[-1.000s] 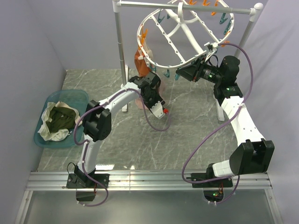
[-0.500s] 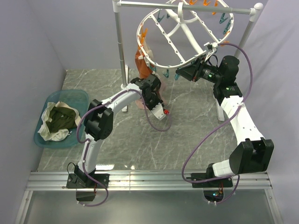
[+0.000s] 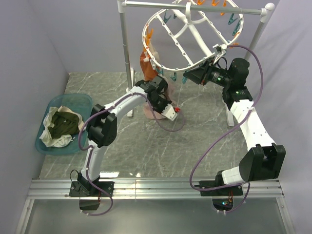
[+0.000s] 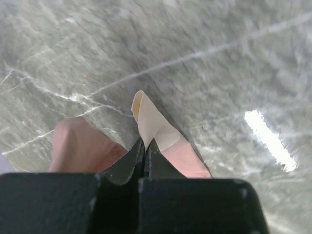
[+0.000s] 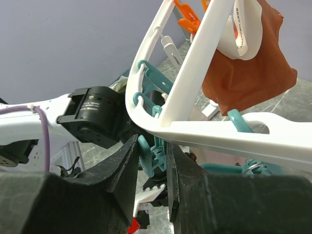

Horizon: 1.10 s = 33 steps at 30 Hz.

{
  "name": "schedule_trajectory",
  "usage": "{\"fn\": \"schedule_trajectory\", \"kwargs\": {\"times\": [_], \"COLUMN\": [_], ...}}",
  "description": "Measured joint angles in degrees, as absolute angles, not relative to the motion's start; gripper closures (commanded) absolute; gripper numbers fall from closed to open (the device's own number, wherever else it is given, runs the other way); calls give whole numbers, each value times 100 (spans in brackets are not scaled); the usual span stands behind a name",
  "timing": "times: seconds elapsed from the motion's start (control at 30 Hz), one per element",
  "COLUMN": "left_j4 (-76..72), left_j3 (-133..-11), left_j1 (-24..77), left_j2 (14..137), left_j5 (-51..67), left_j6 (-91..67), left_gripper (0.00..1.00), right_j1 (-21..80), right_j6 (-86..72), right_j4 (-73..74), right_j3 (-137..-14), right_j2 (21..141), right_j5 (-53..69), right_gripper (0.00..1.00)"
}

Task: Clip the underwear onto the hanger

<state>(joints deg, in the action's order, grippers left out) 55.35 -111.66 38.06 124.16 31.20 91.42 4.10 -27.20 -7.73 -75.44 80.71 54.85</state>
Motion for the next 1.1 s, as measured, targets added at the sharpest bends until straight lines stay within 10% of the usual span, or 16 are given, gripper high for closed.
{"fn": "schedule_trajectory", "kwargs": {"times": [1.1], "left_j4": [-38], "left_j3": [-7673], "left_j1": [4178], "left_j2": [9491], "left_j5": [2178], "left_j6": [6626], "left_gripper": [100], "right_j1": [410], "right_j6": [-2648], "right_j4": [-421], "right_j3": [-7881], "right_j2": [8453], "right_j5": [5360], "right_gripper": [100]}}
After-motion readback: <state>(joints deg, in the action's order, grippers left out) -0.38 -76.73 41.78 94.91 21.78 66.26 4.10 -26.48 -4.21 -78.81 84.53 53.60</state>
